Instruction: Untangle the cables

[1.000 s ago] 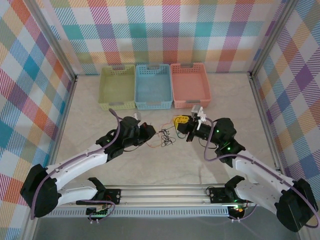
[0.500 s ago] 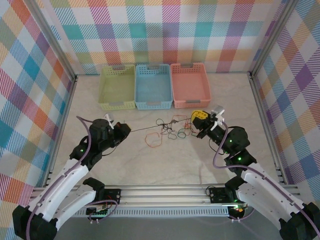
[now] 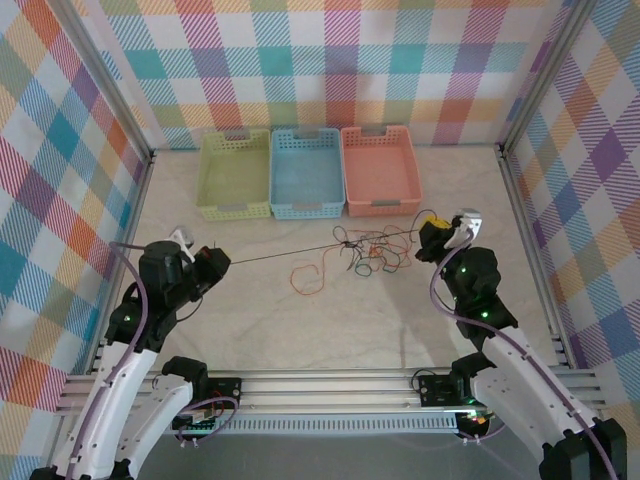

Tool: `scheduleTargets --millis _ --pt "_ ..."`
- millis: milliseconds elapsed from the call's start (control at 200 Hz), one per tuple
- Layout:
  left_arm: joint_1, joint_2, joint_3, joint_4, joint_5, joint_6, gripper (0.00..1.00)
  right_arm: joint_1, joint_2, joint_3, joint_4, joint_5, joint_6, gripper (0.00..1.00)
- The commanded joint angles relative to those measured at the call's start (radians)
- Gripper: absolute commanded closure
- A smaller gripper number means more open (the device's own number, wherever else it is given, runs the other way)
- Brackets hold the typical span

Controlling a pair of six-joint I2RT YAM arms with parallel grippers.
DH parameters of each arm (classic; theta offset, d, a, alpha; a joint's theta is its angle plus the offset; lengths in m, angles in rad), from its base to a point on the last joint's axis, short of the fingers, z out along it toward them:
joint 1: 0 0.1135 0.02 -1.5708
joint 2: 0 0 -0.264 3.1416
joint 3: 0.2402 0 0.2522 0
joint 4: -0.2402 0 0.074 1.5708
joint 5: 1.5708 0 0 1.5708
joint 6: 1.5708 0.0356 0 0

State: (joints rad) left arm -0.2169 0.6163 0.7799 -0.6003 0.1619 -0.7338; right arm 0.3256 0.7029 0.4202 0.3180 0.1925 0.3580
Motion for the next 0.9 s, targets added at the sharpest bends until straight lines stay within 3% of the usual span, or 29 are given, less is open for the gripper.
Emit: scheduleTargets --millis 0,540,900 --pt "0.037 -0.021 0.072 -0.136 -0.141 0.084 1.0 -0.076 0.008 -0.014 -0.057 0.148 0.117 1.0" --pt "0.04 -0.038 0.304 -0.317 -0.461 0.243 1.0 -0.233 0.149 -0.014 -0.127 0.197 0.217 1.0" --pt "0.04 -0.028 0.426 -0.361 -0.582 0.32 1.0 -0.306 0.219 -0.02 -0.127 0.235 0.216 1.0"
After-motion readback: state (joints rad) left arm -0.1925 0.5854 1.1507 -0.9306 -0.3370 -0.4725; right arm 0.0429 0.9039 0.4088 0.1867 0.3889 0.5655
